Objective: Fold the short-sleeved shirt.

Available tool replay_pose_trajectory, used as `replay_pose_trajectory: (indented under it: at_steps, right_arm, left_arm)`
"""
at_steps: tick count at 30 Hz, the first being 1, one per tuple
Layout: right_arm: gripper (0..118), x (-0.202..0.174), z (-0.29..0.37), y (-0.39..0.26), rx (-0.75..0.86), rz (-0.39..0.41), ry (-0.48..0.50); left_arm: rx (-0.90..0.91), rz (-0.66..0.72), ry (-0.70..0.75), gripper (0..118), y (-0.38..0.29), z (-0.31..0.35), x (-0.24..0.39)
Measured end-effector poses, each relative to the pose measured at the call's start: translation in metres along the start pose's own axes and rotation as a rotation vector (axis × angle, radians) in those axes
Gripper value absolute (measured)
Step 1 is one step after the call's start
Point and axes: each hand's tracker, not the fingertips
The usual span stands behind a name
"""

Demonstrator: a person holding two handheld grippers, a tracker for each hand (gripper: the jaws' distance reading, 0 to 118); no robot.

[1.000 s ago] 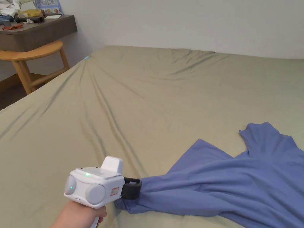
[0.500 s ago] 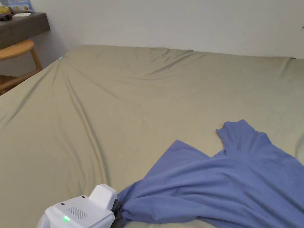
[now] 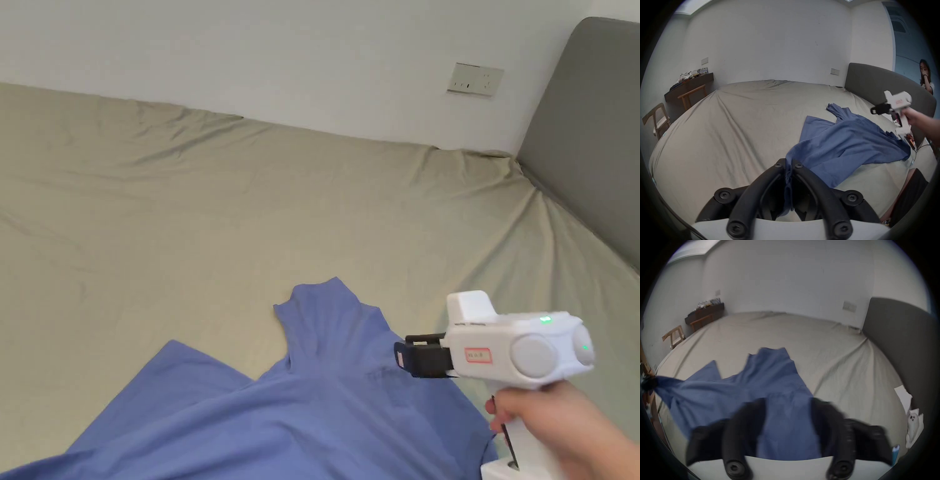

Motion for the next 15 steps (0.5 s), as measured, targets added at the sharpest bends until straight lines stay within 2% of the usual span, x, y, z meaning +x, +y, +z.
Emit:
replay_pose_trajectory:
  at_steps: [3, 6, 8, 10, 12, 13, 14, 15]
  right_arm:
    - [80, 0.010, -0.036, 0.004, -0.074, -0.020, -0.069]
    - [81, 0.021, -0.049, -0.008, -0.143, -0.023, -0.078]
    - [81, 0.025, -0.047, -0.023, -0.131, -0.036, -0.045]
    - [77, 0.022, -0.034, -0.031, -0.087, -0.111, -0.008]
    - [52, 0.014, -0.023, -0.037, -0.071, -0.074, -0.014]
    - [21, 0.008, -0.019, -0.038, -0.081, -0.017, -0.015]
    - [3, 0.001, -0.013, -0.039, -0.076, -0.015, -0.026]
    - [3, -0.002, -0.006, -0.039, -0.083, -0.011, -0.008]
  left_arm:
    - [-0.019, 0.007, 0.006, 4, 0.000, -0.003, -0.001]
    - [-0.032, 0.000, 0.010, 4, 0.000, -0.003, -0.003]
    - [-0.038, 0.010, -0.011, 4, 0.001, -0.002, -0.002]
    - [-0.037, 0.008, -0.015, 5, 0.001, -0.003, -0.002]
    - [-0.036, -0.007, -0.015, 4, 0.003, -0.004, 0.003]
    - [-0.032, -0.014, -0.019, 4, 0.004, -0.003, 0.004]
    - [-0.028, -0.016, -0.025, 4, 0.005, -0.003, 0.005]
    - [-0.022, -0.016, -0.032, 4, 0.007, -0.001, 0.006]
